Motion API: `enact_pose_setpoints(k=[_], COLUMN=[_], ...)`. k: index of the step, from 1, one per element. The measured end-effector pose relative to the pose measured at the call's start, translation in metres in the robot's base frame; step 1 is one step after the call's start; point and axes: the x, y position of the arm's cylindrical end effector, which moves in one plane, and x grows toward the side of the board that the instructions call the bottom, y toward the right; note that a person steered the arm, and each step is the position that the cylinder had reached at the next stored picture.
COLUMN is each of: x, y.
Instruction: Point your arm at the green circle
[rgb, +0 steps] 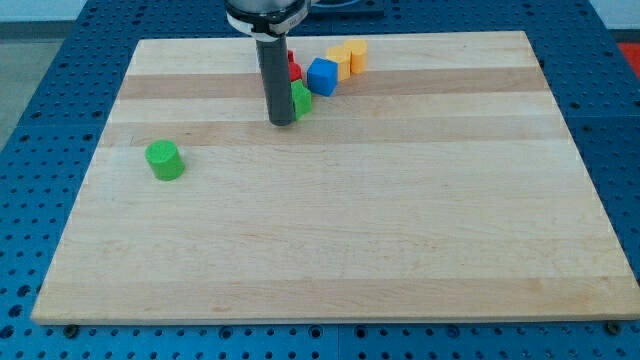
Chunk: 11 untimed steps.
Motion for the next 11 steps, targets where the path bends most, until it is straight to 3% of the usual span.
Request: enact_pose_setpoints(k=[3, 4, 5, 6, 7, 8, 10, 11], x=[-0.003, 0.015, 0.078, 0.139, 0.145, 0.124, 0.109, 0.109], y=[0.013, 0.011, 0.001, -0.077, -0.188, -0.235, -0.157, -0.150])
